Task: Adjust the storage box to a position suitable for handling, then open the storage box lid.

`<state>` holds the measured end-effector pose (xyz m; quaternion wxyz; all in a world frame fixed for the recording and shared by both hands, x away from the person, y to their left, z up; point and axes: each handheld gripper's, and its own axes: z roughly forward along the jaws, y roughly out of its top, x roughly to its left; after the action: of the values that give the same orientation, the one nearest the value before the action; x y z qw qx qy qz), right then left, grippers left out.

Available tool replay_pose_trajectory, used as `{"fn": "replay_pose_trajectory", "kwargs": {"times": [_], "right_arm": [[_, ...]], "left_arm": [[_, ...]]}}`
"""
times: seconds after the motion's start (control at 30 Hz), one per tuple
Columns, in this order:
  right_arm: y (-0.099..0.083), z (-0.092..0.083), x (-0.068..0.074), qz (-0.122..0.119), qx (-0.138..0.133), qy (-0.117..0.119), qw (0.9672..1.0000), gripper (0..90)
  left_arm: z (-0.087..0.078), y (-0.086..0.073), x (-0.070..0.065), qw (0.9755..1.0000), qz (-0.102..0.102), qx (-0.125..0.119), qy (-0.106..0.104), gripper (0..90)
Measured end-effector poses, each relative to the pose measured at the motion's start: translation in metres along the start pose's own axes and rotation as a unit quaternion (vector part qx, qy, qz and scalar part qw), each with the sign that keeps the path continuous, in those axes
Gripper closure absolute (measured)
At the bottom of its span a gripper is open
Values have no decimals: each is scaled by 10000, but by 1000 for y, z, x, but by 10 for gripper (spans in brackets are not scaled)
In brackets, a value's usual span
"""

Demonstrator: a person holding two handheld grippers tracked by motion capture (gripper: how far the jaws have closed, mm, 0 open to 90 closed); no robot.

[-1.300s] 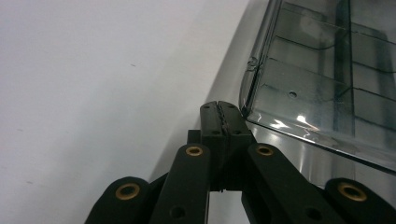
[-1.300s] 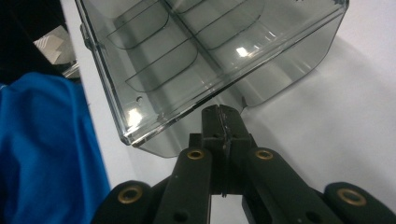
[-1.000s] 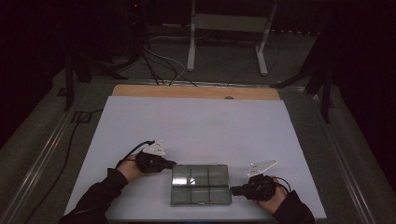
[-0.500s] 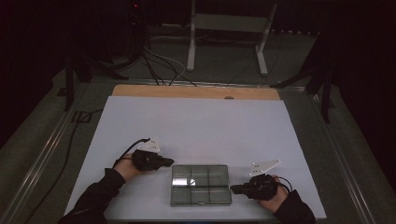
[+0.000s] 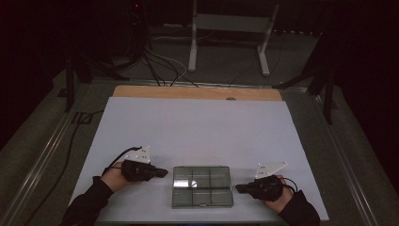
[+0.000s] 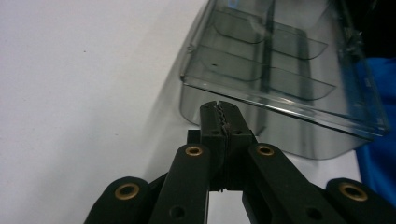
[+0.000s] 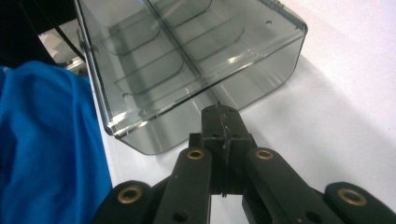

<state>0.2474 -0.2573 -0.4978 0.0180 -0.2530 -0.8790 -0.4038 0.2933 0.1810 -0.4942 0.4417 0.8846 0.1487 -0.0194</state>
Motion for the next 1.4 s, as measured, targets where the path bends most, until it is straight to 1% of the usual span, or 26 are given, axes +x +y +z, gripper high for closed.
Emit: {"fn": "replay_pose_trajectory", "kwargs": {"times": [0.13,0.2,0.23,0.37,0.47,0.57,0.6,0.63,0.7,0.8,0.83,0.87,0.93,0.97,1.07,1.17,1.23,1.3,1.4], "right_arm": [[-1,0,1,-6,-3,12,10000,900],[-1,0,1,-18,-18,10,10000,900],[-2,0,1,-9,-39,34,10000,900],[-3,1,4,-19,-46,85,10000,900],[-4,0,7,-29,-42,118,9999,900],[-6,-1,8,-47,-87,158,9998,900],[-6,-1,8,-47,-87,158,9998,900],[-7,-1,9,-23,-80,164,9998,900],[-9,-1,10,32,-101,219,9997,900],[-12,-2,13,12,-107,274,9996,900],[-13,-2,14,13,-112,293,9995,900],[-13,-2,15,13,-100,305,9995,900],[-14,-3,17,-24,-116,317,9994,900],[-14,-3,18,-24,-137,330,9994,900],[-13,-4,19,-37,-191,379,9991,900],[-13,-3,20,-70,-167,400,9990,900],[-13,-2,21,-84,-147,404,9990,900],[-12,0,21,-124,-125,424,9989,900],[-11,2,23,-133,-73,470,9988,900]], "left_arm": [[-5,-4,-8,9999,-30,-96,-8,900],[-5,-4,-11,9999,-57,-90,-6,900],[-6,-5,-15,10000,-50,-74,7,900],[-4,-7,-26,9999,3,-89,-68,900],[-2,-11,-32,9999,-30,-90,-139,900],[1,-15,-39,9998,-38,-43,-189,900],[1,-15,-39,9998,-38,-43,-189,900],[1,-17,-44,9998,-15,-19,-199,900],[1,-19,-48,9998,-63,-25,-179,900],[0,-20,-54,9999,-87,-19,-133,900],[-1,-20,-55,9999,-80,-15,-121,900],[-1,-21,-57,9999,-22,-54,-124,900],[-2,-21,-59,9998,-22,-112,-148,900],[-2,-22,-59,9998,12,-150,-139,900],[-1,-23,-59,9998,5,-176,-138,900],[1,-24,-59,9997,-21,-176,-148,900],[2,-24,-60,9997,1,-175,-168,900],[6,-23,-63,9997,45,-88,-208,900],[8,-23,-64,9996,94,-76,-259,900]]}}
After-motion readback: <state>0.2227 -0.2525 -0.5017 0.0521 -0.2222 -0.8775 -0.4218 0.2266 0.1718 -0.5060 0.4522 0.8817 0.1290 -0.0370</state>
